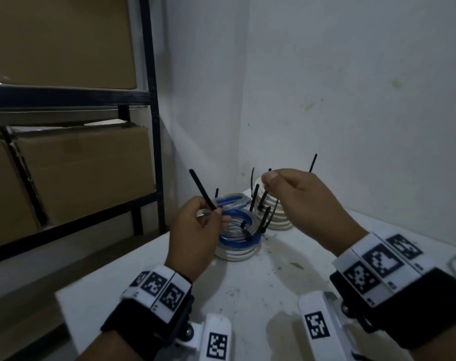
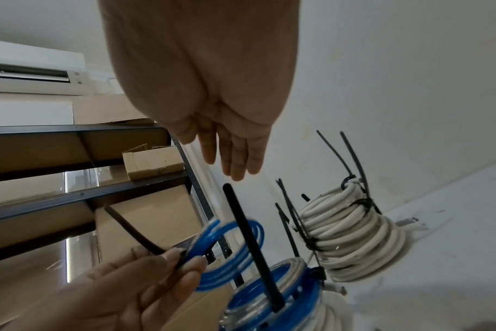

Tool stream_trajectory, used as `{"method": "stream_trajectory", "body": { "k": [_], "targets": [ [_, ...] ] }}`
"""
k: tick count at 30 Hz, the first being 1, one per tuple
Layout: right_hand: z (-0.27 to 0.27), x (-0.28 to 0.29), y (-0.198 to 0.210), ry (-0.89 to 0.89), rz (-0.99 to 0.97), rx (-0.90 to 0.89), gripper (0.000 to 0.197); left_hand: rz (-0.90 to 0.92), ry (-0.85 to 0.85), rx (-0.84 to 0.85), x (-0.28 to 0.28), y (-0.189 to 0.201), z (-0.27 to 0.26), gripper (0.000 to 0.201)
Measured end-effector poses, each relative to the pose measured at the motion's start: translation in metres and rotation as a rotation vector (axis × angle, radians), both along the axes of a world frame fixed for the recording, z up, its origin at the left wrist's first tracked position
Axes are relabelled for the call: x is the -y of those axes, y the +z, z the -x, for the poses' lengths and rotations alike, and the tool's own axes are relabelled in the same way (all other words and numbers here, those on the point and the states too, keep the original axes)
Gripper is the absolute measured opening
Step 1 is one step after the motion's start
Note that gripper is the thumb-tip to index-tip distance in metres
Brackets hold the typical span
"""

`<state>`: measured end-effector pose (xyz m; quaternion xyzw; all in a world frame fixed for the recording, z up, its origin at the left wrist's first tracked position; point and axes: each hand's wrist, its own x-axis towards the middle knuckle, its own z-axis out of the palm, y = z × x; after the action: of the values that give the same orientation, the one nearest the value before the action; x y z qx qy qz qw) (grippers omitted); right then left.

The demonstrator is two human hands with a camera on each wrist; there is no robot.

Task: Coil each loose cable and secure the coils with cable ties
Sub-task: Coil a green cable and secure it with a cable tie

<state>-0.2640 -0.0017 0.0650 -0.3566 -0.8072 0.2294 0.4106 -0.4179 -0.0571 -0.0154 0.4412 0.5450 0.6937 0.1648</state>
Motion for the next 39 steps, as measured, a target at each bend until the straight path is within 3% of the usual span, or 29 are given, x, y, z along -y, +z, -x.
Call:
{"method": "stream_trajectory", "body": {
  "k": [3,8,11,23,26,28,31,34,37,39],
  "targets": [
    [-0.015,0.007,-0.006,-0.009,-0.022,-0.038,0.044,0.050,0.024,-0.128,-0.003,-0.003,-0.001,0.008],
    [-0.044,0.025,-0.012,-0.041,-0.051,-0.030,0.045,0.288,0.055,-0.386,-0.005,-0.002,0.000,0.018],
    [-0.063,0.037,-0.016,-0.075,-0.039,0.013,0.044,0.383,0.103,-0.505,-0.002,0.005,-0.004,0.006],
    [-0.161,0.074,-0.035,-0.151,0.115,0.393,0.039,0.473,0.134,-0.527,0.008,0.014,-0.010,0.007],
    [-0.194,0.079,-0.035,-0.197,0.226,0.565,0.039,0.425,0.102,-0.474,0.019,0.023,-0.024,0.034],
    [-0.223,0.077,-0.041,-0.243,0.358,0.686,0.040,0.281,0.186,-0.506,0.031,0.030,-0.040,0.050],
    [-0.272,0.074,-0.051,-0.335,0.482,0.812,0.039,0.046,0.270,-0.363,0.048,0.038,-0.088,0.052],
    [-0.320,0.076,-0.054,-0.478,0.490,0.903,0.029,0.048,0.001,-0.193,0.059,0.040,-0.163,0.021],
    [-0.355,0.080,-0.062,-0.519,0.507,1.023,0.027,0.261,-0.358,-0.076,0.059,0.031,-0.231,0.009],
    [-0.367,0.084,-0.067,-0.508,0.466,1.075,0.023,0.416,-0.510,-0.100,0.057,0.022,-0.265,0.008]
  ]
}}
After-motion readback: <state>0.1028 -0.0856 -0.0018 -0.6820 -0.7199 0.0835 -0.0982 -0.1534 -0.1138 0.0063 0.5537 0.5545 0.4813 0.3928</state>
